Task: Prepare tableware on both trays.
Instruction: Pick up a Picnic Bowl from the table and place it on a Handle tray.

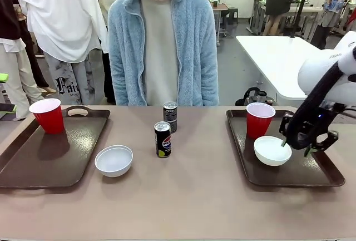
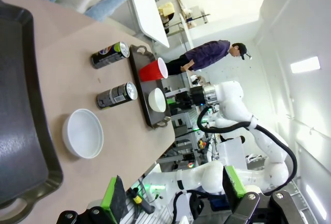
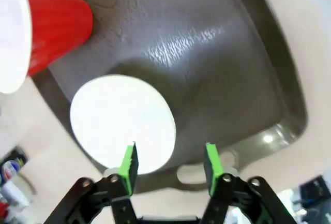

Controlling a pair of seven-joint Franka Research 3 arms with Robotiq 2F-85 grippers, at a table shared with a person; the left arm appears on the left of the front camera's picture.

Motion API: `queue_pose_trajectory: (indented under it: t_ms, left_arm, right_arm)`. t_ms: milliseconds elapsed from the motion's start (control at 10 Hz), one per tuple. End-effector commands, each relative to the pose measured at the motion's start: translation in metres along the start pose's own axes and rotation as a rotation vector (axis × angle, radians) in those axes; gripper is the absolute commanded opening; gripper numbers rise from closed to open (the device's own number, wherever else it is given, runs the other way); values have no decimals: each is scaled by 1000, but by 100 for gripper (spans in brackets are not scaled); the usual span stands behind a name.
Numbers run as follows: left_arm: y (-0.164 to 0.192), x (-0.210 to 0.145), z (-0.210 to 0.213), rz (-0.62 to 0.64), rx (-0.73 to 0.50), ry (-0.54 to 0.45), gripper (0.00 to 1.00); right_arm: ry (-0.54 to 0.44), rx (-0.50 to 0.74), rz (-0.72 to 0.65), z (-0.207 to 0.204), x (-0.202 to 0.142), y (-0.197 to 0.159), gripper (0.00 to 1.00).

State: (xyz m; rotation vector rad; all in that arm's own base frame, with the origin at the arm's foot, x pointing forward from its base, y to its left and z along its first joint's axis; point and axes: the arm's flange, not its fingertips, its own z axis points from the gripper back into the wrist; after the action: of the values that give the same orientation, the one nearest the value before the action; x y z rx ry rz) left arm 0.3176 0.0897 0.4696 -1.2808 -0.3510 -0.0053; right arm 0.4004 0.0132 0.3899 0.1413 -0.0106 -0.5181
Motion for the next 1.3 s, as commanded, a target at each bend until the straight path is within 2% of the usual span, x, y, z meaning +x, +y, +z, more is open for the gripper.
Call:
queue_pose_trajectory:
  t_ms: [0,200,500,600,1200]
  left_arm:
    - [0,0,0,-19,-22,-14,100]
    - [0,0,0,-19,-22,-14,100]
    - [0,0,0,-19,-22,-14,100]
    - [0,0,0,-19,-22,-14,100]
    - [0,0,0,-19,-22,-14,100]
  right_arm:
    - [-41,-66,114,32,-35,-5,100]
    - [-103,-143,234,69,-68,-3,100]
    - [-193,-116,361,113,-105,11,100]
    - [-130,-145,260,95,-86,7,100]
    - [-130,-145,260,95,-86,7,100]
